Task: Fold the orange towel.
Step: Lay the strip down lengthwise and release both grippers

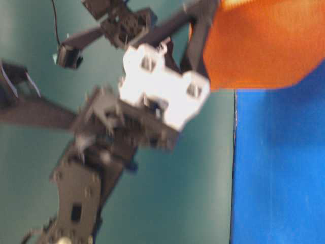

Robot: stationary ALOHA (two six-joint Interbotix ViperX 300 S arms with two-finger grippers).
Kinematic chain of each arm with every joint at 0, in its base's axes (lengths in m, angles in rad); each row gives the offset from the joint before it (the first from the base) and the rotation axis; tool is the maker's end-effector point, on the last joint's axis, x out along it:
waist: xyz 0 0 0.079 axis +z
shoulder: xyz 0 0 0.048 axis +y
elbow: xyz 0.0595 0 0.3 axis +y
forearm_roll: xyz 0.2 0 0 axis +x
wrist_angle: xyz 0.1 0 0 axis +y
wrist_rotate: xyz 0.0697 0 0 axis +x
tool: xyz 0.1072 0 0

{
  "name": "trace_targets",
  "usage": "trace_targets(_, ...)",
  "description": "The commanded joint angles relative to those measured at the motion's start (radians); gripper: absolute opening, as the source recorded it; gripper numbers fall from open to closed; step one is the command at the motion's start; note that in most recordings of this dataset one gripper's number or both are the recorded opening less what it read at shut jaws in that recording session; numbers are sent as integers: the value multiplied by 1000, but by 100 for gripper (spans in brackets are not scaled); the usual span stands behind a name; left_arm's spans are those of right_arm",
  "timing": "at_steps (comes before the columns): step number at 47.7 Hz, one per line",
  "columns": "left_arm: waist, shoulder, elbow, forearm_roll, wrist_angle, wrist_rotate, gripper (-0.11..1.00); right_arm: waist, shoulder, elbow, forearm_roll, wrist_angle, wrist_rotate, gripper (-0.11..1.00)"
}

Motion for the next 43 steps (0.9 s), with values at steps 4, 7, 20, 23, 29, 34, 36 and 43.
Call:
trace_targets(4,-84,44,-147,3,-11,37,3,-74,-95,46,-5,-8,3,2)
trace_targets(7,-84,63,-173,3,-6,41,3,-77,-117,69,-5,-8,5,2)
trace_targets(20,-95,63,-158,3,3,41,3,-78,-123,80,-5,9,6,2)
trace_targets(23,-100,51,-124,3,3,37,3,-74,-106,69,-5,9,6,2)
trace_targets(29,-107,20,-48,2,-18,15,3,-52,-34,23,-5,9,3,2)
trace_targets(34,-117,-17,37,0,-60,-8,3,-26,52,-37,-5,9,-2,2)
trace_targets(36,-118,-31,71,0,-75,-21,3,-18,84,-61,-5,8,-5,2)
trace_targets(43,-124,-80,189,-2,-104,-95,3,9,189,-158,-5,14,-11,2)
